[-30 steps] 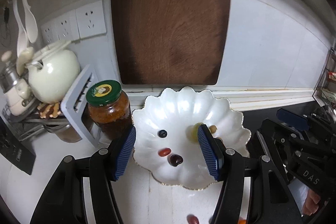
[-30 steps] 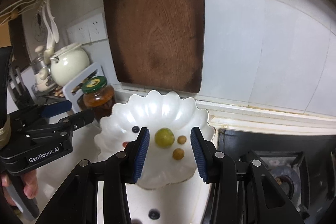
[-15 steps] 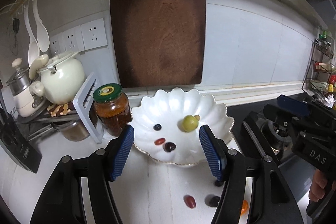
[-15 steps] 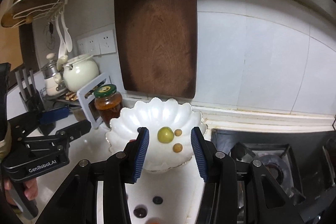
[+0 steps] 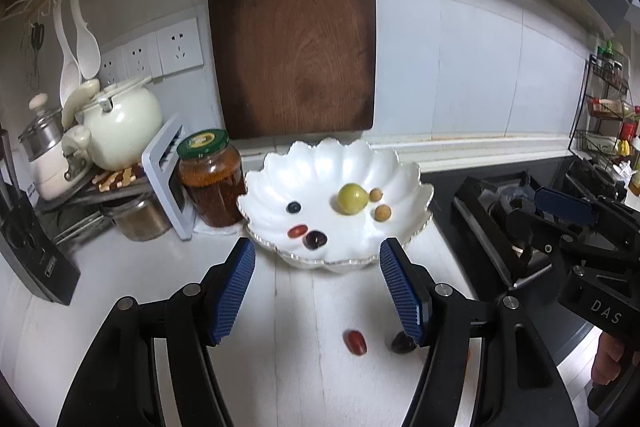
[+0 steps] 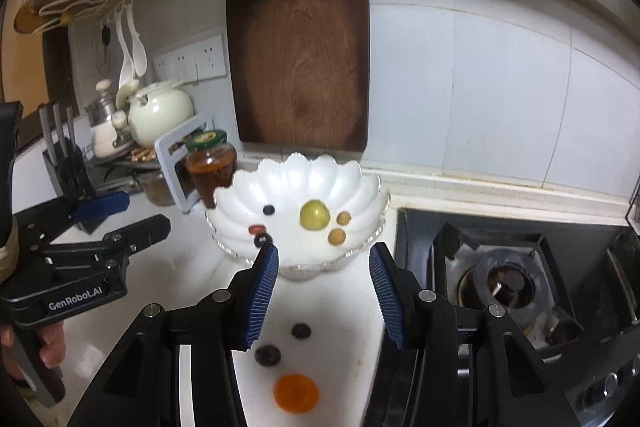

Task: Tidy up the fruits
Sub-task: 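Withdraw both open tools from the bowl toward the counter fruits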

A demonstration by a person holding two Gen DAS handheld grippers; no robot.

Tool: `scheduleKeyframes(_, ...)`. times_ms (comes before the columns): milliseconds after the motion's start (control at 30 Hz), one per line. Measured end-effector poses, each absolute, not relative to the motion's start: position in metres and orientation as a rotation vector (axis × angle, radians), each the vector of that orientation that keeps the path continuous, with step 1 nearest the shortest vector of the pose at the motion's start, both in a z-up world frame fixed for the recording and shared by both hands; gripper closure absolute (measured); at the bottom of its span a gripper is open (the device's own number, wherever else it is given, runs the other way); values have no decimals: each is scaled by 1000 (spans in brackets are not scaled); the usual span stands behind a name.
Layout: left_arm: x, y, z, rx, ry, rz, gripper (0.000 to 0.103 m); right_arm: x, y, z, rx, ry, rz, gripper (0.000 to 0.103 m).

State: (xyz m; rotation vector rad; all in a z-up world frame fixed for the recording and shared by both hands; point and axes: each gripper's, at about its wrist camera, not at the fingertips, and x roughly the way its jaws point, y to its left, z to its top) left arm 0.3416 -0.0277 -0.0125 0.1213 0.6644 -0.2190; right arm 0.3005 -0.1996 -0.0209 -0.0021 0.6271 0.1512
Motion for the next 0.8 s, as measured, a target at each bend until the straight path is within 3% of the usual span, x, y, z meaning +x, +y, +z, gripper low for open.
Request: scheduleKeyframes(800,318,-18,-79,114,855,-244,39,271,-185,-80,-9,828,211,54)
